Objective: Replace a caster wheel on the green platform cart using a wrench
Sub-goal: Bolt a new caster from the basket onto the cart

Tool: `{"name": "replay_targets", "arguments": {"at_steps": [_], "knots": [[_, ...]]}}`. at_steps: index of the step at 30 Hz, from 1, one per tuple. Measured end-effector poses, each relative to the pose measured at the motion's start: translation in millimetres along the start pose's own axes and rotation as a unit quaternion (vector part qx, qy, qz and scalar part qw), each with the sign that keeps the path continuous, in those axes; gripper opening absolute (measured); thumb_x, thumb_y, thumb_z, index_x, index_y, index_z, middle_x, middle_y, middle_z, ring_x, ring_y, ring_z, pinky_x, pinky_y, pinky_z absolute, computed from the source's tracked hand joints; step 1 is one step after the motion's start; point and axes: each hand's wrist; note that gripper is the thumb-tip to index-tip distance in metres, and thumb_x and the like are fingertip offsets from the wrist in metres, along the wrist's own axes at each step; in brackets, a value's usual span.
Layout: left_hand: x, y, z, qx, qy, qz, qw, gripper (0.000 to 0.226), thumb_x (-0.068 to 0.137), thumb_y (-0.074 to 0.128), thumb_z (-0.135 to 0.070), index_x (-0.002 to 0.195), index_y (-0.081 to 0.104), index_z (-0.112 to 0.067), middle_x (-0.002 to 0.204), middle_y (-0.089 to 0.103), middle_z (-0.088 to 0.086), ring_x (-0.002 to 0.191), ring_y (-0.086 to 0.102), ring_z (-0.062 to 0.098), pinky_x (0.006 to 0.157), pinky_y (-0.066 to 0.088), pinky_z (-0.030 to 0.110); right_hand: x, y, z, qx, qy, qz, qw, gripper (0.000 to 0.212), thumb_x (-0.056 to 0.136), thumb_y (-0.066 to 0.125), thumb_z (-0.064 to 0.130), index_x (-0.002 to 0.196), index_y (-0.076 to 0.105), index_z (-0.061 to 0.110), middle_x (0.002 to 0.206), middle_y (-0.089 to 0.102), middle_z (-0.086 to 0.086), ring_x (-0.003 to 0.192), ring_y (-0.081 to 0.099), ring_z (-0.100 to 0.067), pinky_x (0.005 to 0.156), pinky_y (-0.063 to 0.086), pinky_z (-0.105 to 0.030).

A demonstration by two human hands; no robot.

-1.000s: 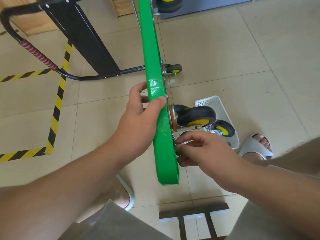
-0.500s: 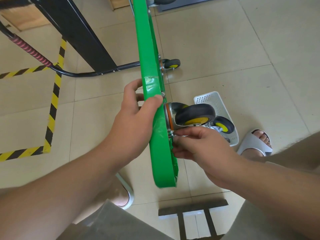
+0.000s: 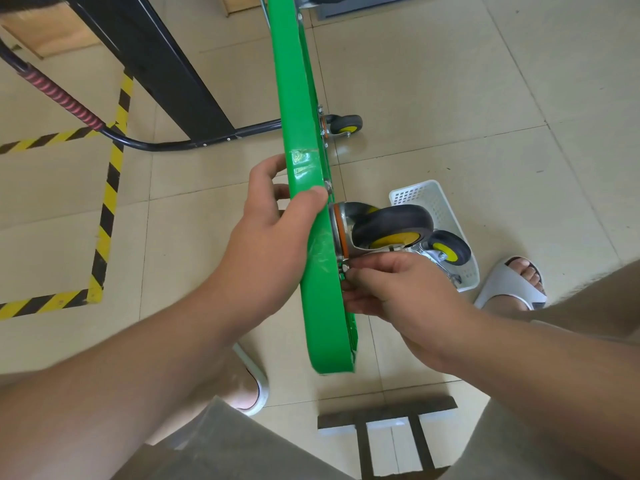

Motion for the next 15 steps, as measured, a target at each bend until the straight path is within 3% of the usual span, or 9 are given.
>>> {"name": "replay_targets", "arguments": {"at_steps": [4,8,15], "knots": [[-0.1,0.7,-0.3,0.001,0.003,-0.003,1.0,0.03,0.105,0.051,-0.041,0.13,0.04,-0.053,0.119,0.062,-0.009,0.088,0.073,0.015,0.073,0.059,0.036,-0.6,0.3,1.5,-0.021,-0.002,-0.002,1.0,0.015,0.098,0.063,0.008,0.105,0.073,-0.001,0.1,0.074,-0.027,0.087,0.074,-0.039,0.07,0.064,-0.03],[-0.6,1.2,-1.0,0.004,0.005,-0.002,1.0,0.029,0.105,0.05,-0.04,0.13,0.04,-0.052,0.119,0.063,-0.01,0.087,0.073,0.015,0.076,0.06,0.038,2.3,-0.2,0.9,-0.056,-0.007,-0.012,0.998,0.019,0.098,0.066,0.016,0.097,0.074,-0.001,0.092,0.075,-0.025,0.073,0.071,-0.028,0.064,0.061,-0.028],[-0.7,0.7,-1.2,-0.005,0.002,-0.004,1.0,0.03,0.105,0.052,-0.04,0.13,0.041,-0.052,0.119,0.062,-0.009,0.085,0.073,0.013,0.069,0.057,0.031,3.6,-0.8,3.1,-0.084,-0.016,-0.016,0.996,0.018,0.097,0.063,0.014,0.092,0.075,0.001,0.086,0.075,-0.022,0.071,0.073,-0.028,0.064,0.062,-0.03]]}}
Point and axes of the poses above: each hand's wrist, its own x-axis towards the middle knuckle, its own y-axis out of the palm, z = x × y
